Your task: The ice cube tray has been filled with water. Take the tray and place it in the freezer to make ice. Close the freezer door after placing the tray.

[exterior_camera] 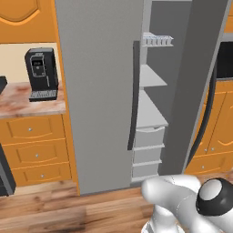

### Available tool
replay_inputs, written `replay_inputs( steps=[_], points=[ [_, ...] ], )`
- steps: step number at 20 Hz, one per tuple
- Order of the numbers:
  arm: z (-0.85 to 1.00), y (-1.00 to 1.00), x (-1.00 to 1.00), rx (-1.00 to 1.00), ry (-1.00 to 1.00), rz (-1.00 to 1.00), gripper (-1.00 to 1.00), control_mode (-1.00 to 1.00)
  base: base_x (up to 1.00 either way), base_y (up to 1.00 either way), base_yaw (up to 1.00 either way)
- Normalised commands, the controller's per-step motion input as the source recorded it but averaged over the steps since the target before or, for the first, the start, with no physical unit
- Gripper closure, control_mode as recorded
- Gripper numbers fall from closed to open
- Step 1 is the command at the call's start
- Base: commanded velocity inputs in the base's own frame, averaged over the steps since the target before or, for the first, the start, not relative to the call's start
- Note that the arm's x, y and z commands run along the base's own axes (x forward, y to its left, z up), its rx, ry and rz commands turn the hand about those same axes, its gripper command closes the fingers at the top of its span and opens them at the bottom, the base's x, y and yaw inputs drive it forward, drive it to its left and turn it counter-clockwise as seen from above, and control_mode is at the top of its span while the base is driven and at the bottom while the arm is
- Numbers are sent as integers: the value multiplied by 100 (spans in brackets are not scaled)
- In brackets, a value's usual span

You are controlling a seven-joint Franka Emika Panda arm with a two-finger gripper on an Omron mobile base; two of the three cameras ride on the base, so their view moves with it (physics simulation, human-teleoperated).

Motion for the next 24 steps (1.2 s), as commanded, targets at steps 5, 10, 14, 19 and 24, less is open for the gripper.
replay_inputs(
  steps=[5,10,14,19,24],
  points=[
    [-61,-26,67,1,3,17,-100,-100,0,0,0],
    [-56,-5,20,4,0,26,-100,-100,0,0,0],
    [-41,-1,1,2,0,23,-100,-100,0,0,0],
    [-47,0,13,2,0,22,-100,-100,0,0,0],
    [-53,0,46,2,1,21,-100,-100,0,0,0]
  ],
)
